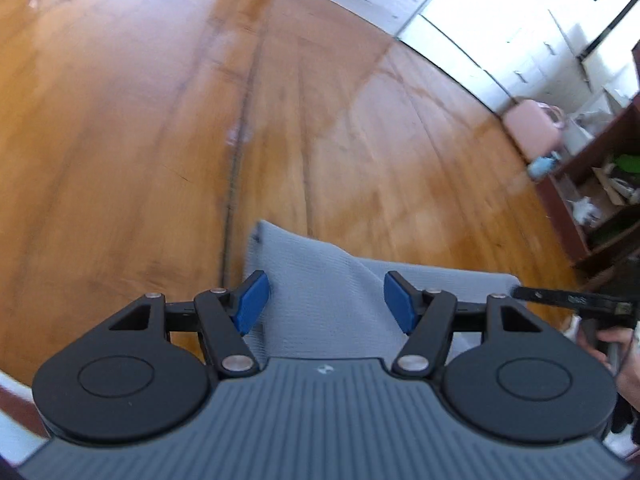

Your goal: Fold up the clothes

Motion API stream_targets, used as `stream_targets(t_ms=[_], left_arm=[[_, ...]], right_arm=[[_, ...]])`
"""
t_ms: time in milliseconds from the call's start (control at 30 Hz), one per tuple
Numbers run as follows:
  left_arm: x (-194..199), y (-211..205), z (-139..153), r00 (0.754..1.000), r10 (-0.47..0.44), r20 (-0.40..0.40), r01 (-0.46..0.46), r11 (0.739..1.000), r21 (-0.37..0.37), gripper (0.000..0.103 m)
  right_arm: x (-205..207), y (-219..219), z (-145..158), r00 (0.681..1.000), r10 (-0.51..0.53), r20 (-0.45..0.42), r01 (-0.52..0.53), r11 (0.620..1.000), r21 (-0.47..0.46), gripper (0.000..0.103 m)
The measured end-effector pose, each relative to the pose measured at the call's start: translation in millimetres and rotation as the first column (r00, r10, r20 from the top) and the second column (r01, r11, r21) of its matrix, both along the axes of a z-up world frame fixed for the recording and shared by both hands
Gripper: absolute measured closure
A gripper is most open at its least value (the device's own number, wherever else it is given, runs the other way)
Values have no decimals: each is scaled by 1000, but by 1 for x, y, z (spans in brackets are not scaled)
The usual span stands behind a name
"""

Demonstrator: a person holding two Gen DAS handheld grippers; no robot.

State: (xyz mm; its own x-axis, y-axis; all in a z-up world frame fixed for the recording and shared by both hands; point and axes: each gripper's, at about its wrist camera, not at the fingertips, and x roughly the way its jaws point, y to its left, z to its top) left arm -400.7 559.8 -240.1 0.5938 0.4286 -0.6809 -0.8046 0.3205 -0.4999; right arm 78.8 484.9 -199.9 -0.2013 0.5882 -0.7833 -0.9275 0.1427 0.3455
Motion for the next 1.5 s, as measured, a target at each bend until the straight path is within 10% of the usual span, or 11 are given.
stream_targets(t_ms=[33, 100, 300, 400, 500, 800, 1000, 1067, 1133, 1233, 1500], left_arm=[[4, 0, -4, 1000, -5, -31, 5, 1000, 10, 71], [16, -3, -8, 989, -10, -146, 15, 999, 31, 99], [29, -18, -7, 931, 19, -365, 38, 988, 148, 99], [11, -11, -10, 968, 46, -246, -22, 995, 100, 94], [-5, -2, -15, 991, 67, -118, -61, 997, 56, 67], [-6, 21, -27, 997, -19, 70, 24, 997, -70, 25], [20, 16, -25, 997, -71, 6, 71, 997, 2, 17], [28, 16, -24, 996, -92, 10, 91, 996, 22, 25], [36, 15, -23, 991, -129, 21, 129, 991, 24, 62], [51, 13, -16, 974, -215, 77, 217, 976, -23, 77], [60, -6, 27, 981, -191, -15, 192, 980, 51, 92]], right_arm=[[-4, 2, 1, 1000, 6, 29, -7, 1000, 21, 98], [-7, -1, 5, 997, -15, 82, 8, 996, 89, 98], [7, -1, -4, 987, -146, 62, 140, 985, 99, 99], [6, 5, -7, 990, -106, 90, 104, 994, 27, 87], [22, 3, -1, 985, -175, 0, 175, 984, 35, 51], [32, 27, -16, 998, -44, -41, 41, 997, -63, 50], [10, 31, -21, 997, 55, 56, -55, 998, 10, 50], [1, 31, -20, 990, 95, 107, -98, 995, 24, 50], [-9, 31, -16, 976, 141, 167, -148, 988, 34, 79], [-15, 16, -4, 969, 131, 212, -153, 984, 89, 92], [-19, -45, 51, 989, -12, 149, -32, 958, 286, 93]])
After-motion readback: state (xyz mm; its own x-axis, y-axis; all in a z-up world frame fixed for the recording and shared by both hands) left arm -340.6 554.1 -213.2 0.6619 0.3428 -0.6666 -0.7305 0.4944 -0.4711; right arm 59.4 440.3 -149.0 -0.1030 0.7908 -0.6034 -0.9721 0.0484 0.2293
